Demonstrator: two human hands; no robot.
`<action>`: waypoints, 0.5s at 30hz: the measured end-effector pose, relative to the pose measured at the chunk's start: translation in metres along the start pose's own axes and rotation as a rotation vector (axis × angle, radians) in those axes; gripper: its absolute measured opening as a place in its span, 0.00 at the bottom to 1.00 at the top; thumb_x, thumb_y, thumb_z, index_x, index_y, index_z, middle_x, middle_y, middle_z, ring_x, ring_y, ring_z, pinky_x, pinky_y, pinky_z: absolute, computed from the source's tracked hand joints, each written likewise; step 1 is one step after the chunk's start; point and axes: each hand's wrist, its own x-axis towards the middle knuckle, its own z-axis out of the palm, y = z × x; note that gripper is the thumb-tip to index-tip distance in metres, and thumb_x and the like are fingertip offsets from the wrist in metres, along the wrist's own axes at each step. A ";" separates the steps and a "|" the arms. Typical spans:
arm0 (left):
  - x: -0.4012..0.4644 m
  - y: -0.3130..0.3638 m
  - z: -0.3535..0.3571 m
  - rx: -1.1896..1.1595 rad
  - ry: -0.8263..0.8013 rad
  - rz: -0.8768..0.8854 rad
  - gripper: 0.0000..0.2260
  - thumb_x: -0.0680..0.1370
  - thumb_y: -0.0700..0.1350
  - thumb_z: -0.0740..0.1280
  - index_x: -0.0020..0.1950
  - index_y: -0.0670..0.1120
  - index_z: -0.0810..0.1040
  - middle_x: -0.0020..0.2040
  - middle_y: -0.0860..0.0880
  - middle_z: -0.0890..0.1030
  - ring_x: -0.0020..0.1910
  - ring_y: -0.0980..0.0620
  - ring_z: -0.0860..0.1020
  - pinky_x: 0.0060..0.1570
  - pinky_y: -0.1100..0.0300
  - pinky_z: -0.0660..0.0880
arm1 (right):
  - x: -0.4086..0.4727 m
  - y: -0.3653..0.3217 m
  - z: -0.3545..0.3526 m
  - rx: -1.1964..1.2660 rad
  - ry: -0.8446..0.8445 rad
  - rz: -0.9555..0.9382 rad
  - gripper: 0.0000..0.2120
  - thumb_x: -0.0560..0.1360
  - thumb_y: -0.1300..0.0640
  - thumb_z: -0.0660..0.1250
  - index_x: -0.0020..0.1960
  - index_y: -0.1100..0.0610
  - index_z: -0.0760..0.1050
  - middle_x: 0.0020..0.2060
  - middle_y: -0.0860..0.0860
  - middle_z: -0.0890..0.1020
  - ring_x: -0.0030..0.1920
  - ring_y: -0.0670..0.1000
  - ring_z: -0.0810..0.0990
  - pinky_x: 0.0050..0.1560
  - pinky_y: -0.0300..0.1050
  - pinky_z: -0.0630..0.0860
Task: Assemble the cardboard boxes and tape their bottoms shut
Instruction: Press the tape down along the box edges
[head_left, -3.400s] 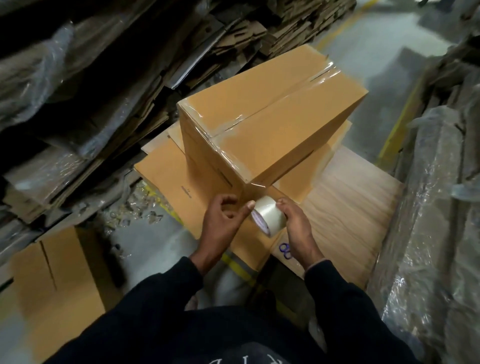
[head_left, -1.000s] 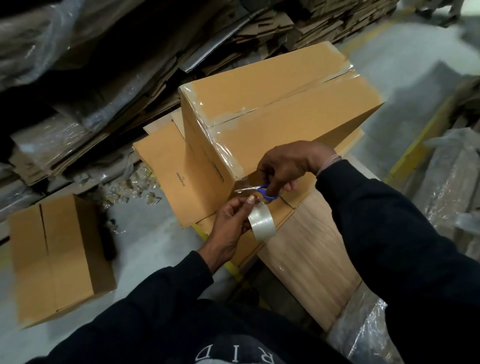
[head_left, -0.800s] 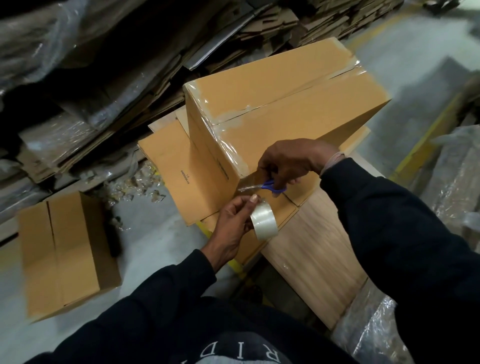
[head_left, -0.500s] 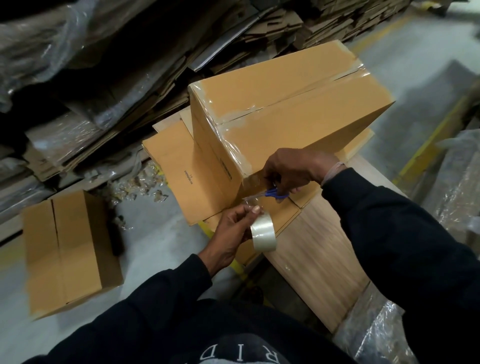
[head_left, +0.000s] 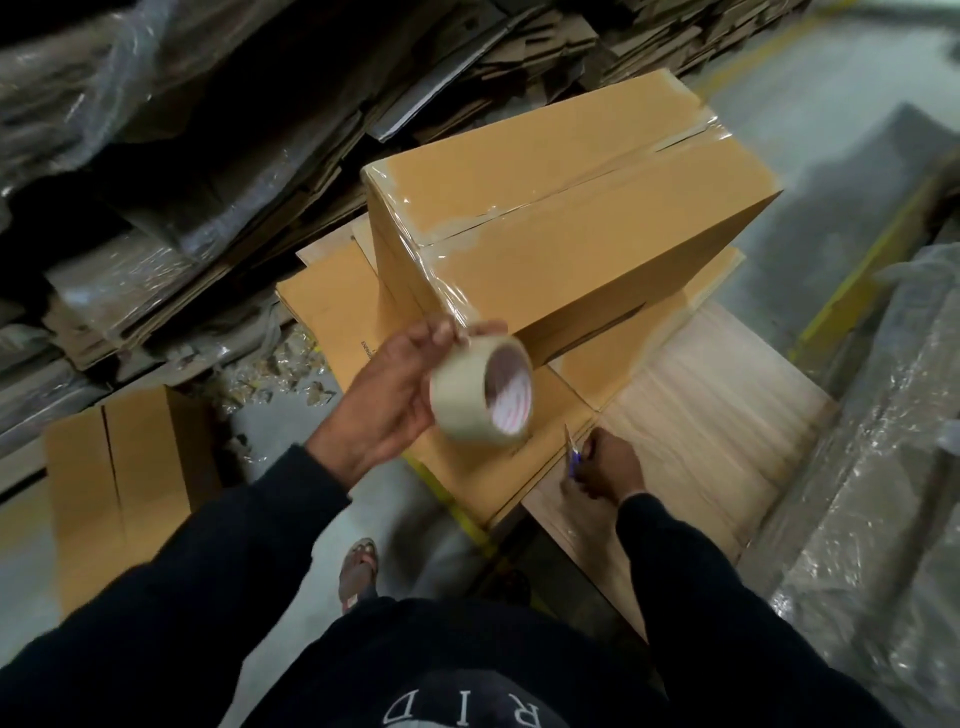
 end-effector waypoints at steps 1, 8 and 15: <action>0.014 0.008 0.006 -0.053 -0.006 0.019 0.10 0.79 0.46 0.69 0.54 0.41 0.74 0.66 0.37 0.81 0.63 0.43 0.82 0.63 0.47 0.81 | 0.003 0.011 0.012 -0.003 0.013 0.022 0.07 0.79 0.63 0.72 0.53 0.57 0.75 0.49 0.55 0.82 0.41 0.53 0.84 0.39 0.46 0.84; 0.115 0.031 0.012 -0.106 0.109 0.033 0.06 0.87 0.45 0.63 0.54 0.45 0.78 0.64 0.40 0.81 0.60 0.45 0.83 0.61 0.46 0.80 | 0.012 0.032 0.039 0.014 0.005 0.118 0.03 0.80 0.64 0.70 0.50 0.58 0.77 0.51 0.55 0.83 0.50 0.55 0.84 0.57 0.52 0.83; 0.140 0.024 -0.001 -0.316 0.212 0.009 0.06 0.85 0.41 0.65 0.51 0.42 0.80 0.52 0.41 0.86 0.57 0.44 0.84 0.67 0.46 0.78 | -0.030 -0.059 -0.016 0.205 0.578 -0.467 0.26 0.79 0.34 0.67 0.64 0.54 0.73 0.61 0.51 0.75 0.59 0.50 0.76 0.61 0.51 0.78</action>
